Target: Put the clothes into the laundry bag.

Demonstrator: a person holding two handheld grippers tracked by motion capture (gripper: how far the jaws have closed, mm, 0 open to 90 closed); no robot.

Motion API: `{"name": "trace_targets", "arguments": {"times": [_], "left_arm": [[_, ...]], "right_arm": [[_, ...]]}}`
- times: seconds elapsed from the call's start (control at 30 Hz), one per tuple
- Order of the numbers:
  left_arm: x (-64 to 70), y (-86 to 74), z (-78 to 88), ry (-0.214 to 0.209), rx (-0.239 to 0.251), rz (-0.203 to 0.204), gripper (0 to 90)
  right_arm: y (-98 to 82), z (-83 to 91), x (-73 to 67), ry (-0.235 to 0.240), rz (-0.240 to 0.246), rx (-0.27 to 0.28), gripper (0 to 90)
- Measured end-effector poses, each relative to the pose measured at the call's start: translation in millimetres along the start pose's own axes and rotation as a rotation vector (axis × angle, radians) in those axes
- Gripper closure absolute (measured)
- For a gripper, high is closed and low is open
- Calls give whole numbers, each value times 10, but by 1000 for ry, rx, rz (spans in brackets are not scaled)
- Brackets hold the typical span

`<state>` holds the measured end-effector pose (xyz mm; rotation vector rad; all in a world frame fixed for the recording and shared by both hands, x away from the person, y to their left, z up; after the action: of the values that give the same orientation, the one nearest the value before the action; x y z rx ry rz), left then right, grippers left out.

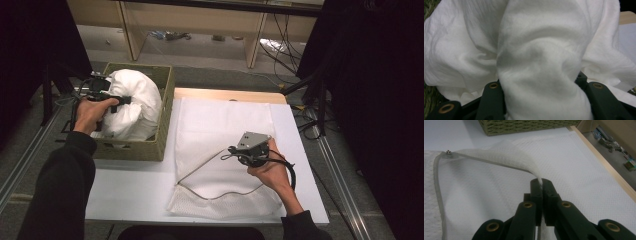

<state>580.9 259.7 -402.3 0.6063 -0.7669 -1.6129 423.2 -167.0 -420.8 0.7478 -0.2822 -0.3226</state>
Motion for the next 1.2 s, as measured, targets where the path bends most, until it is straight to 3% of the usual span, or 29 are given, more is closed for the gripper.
{"name": "trace_targets", "arguments": {"times": [0.23, 0.33, 0.5, 0.67, 0.77, 0.97, 1.03, 1.1, 1.2], "left_arm": [[45, 187, 182, 11, 62, 12, 530], [57, 297, 319, -19, 100, 37, 530], [81, 390, 583, -46, 134, 12, 531], [80, 443, 818, -77, 167, 21, 531], [98, 463, 1028, -110, 184, 14, 531], [178, 465, 1270, -160, 196, -19, 530], [223, 445, 1352, -204, 193, -18, 530], [266, 415, 1439, -221, 188, -25, 530], [337, 370, 1591, -259, 195, -39, 531]], "right_arm": [[9, -5, 6, 1, 24, 1, 897], [4, -7, 7, -1, 17, -1, 898], [13, 11, 17, -12, 20, 8, 899], [24, 22, 14, -10, 27, 8, 900], [22, 22, 20, -12, 26, 5, 899], [22, 26, 23, -13, 26, 6, 900], [31, 29, 37, -20, 52, 10, 900], [24, 35, 16, -21, 16, 9, 900], [34, 44, 40, -19, 31, 14, 900]]}}
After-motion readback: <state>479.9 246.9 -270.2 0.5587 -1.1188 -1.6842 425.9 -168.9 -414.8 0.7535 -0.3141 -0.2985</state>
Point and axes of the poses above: each handheld gripper's, and its own axes: z roughly backward along the jaws, y roughly out of its top, x roughly to its right, the point moved 5 cm from there along -z, roughly forward along the jaws, and after that the axes turned 12 degrees about y, right-handed, at the moved point
